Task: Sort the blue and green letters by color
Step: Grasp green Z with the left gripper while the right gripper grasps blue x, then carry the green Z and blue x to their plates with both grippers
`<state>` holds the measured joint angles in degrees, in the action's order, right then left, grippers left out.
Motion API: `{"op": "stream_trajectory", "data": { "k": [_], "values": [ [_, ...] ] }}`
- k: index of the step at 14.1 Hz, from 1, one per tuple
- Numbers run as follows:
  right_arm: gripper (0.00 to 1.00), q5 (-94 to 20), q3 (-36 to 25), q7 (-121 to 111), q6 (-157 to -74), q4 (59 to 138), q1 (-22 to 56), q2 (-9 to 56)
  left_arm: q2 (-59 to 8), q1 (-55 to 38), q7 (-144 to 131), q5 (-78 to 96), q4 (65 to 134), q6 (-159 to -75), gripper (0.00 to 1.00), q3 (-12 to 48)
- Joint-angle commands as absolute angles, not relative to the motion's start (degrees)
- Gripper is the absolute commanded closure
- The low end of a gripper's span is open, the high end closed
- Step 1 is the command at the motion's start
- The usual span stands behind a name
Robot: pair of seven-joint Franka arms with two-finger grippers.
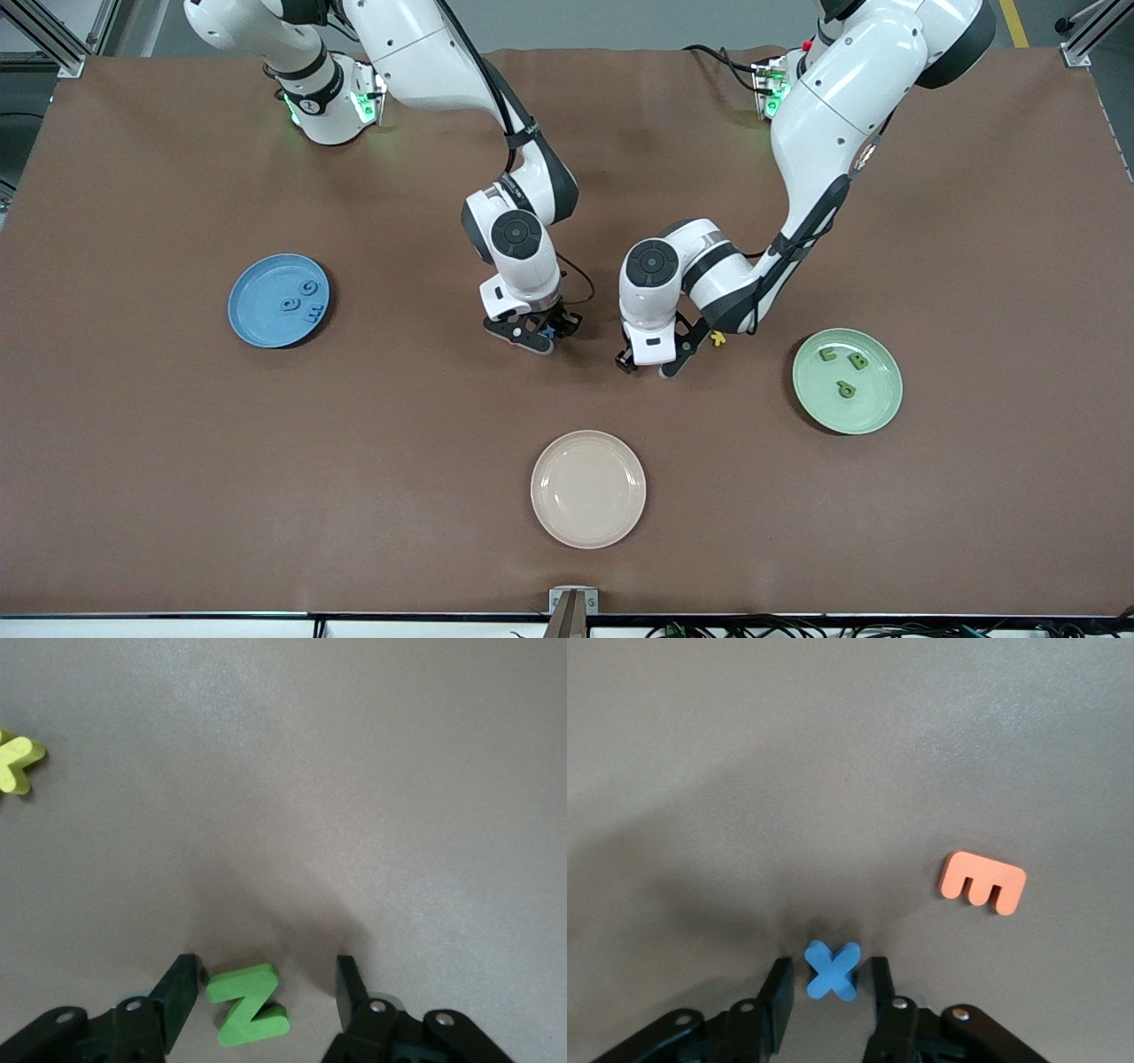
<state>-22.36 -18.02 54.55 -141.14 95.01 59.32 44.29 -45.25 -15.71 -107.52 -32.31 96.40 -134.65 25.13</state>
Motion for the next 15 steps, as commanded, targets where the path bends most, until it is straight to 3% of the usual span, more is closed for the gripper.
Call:
{"op": "stream_trajectory", "data": {
  "k": [1, 4, 8, 11, 15],
  "values": [
    [0.71, -22.8, -18.4, 55.1, -141.1, 93.8, 60.1, 46.0, -46.3, -16.4, -107.1, -32.7, 95.7, -132.7, 0.37, 25.2],
    [0.96, -22.7, -18.5, 55.0, -140.8, 93.9, 60.1, 46.0, -46.3, -16.4, -107.1, -32.7, 95.6, -132.8, 0.55, 25.2],
    [1.0, -22.7, -18.6, 54.7, -140.1, 93.8, 59.9, 45.7, -45.9, -16.3, -107.1, -32.7, 95.7, -132.7, 0.97, 25.2],
    [1.0, -21.7, -20.0, 53.2, -132.7, 92.2, 58.5, 44.3, -44.1, -14.9, -104.3, -32.6, 95.4, -131.1, 1.0, 25.6],
    [1.0, -21.6, -26.2, 41.7, -118.4, 93.0, 57.4, 37.4, -41.1, -9.3, -97.1, -32.3, 95.5, -129.7, 1.0, 26.7]
  ]
}}
